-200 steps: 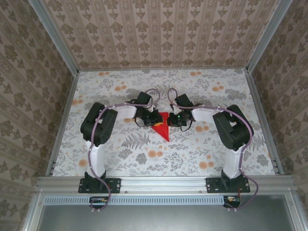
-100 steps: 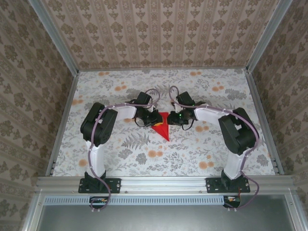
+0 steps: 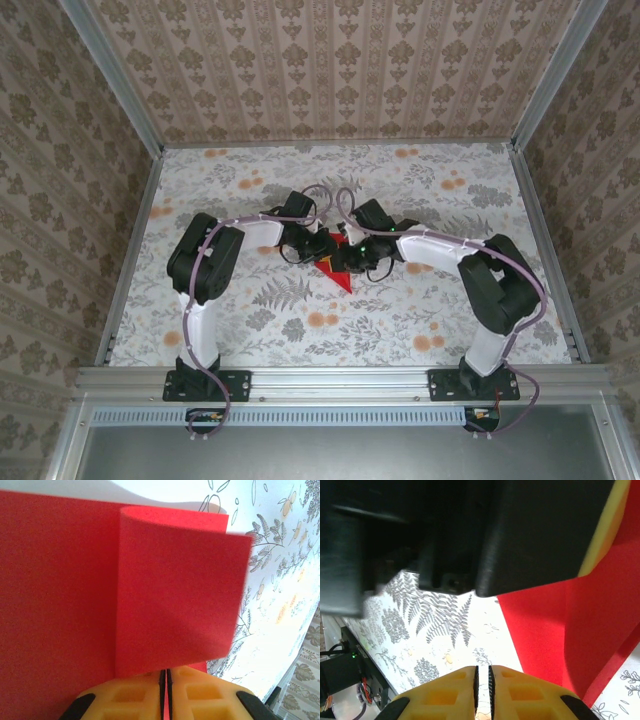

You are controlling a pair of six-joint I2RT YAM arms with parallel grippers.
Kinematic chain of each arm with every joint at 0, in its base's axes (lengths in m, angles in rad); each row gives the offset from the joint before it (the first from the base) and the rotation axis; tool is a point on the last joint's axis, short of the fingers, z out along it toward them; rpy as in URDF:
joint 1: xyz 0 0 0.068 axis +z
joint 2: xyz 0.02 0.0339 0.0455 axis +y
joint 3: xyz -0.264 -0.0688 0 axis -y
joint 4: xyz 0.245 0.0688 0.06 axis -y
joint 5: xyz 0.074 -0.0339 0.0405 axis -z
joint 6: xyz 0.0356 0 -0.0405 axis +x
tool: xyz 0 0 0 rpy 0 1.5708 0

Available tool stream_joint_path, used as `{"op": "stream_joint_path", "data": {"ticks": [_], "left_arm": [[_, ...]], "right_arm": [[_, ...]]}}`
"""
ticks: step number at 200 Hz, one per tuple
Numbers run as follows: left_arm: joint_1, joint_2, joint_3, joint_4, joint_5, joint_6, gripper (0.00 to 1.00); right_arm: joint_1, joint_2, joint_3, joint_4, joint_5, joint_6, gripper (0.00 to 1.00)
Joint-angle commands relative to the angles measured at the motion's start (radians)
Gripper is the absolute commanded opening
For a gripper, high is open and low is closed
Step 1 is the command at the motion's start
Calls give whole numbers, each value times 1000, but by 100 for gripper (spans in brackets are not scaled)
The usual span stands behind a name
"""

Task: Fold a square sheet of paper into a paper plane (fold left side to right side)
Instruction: Fourth fold the wing at the center of the table.

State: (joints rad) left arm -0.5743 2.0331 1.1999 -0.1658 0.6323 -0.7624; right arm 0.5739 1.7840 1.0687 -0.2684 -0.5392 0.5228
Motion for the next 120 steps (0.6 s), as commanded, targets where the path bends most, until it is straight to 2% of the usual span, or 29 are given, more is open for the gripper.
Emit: {"op": "stream_joint_path", "data": {"ticks": [1, 120], "left_arm": [[8, 31, -29, -61, -51, 27, 13], [13, 32, -25, -65, -55, 32, 13]], "right_arm": [[-5, 33, 6, -30, -5, 0, 16], [1, 63, -59, -67, 25, -21, 17]]}}
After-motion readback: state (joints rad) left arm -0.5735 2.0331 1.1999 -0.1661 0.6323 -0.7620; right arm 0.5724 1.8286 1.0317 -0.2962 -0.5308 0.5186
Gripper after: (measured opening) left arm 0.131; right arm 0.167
